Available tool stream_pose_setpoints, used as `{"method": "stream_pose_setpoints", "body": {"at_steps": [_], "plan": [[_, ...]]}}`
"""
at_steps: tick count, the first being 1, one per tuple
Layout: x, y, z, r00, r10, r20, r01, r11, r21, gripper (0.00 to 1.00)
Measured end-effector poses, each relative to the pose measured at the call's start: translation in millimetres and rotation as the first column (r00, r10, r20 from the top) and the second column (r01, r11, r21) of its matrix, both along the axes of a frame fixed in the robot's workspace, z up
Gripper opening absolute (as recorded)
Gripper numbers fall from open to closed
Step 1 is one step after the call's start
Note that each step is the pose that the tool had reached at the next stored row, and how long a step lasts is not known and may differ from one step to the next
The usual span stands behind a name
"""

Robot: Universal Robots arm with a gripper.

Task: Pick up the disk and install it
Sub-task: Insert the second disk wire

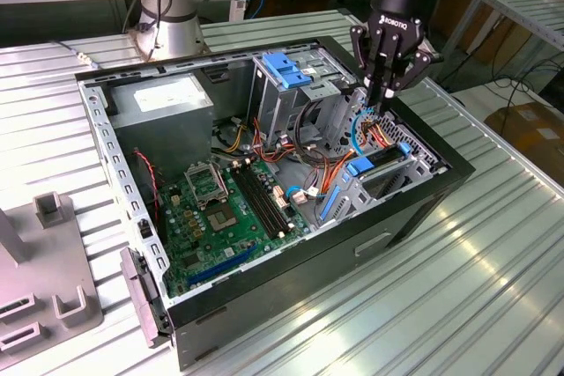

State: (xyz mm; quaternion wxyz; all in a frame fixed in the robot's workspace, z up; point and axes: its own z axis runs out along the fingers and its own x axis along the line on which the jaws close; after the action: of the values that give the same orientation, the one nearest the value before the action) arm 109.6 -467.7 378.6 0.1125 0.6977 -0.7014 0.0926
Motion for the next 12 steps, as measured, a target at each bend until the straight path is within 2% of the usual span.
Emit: {"method": "stream_pose_setpoints", "body": {"at_steps": [1, 2, 5, 8, 9, 10, 11, 12], "plan": [[0.0, 0.1, -0.7, 1.0000, 0.000, 0.0000, 0.000, 0.9999, -0.0171, 0.15], [0.0, 0.2, -1.1, 1.0000, 0.000, 0.0000, 0.000, 0.9997, -0.0254, 0.11], [0.0, 0.3, -1.8, 1.0000, 0.000, 0.0000, 0.000, 0.9992, -0.0405, 0.11], [0.0, 0.7, -2.4, 1.0000, 0.000, 0.0000, 0.000, 0.9986, -0.0524, 0.11], [0.0, 1.1, -2.8, 1.0000, 0.000, 0.0001, 0.000, 0.9982, -0.0597, 0.11], [0.0, 1.6, -3.2, 1.0000, 0.000, 0.0000, 0.000, 0.9977, -0.0681, 0.17], [0.0, 1.9, -3.5, 1.0000, 0.000, 0.0001, 0.000, 0.9973, -0.0737, 0.17], [0.0, 2.3, -3.8, 1.0000, 0.000, 0.0000, 0.000, 0.9968, -0.0804, 0.24]]}}
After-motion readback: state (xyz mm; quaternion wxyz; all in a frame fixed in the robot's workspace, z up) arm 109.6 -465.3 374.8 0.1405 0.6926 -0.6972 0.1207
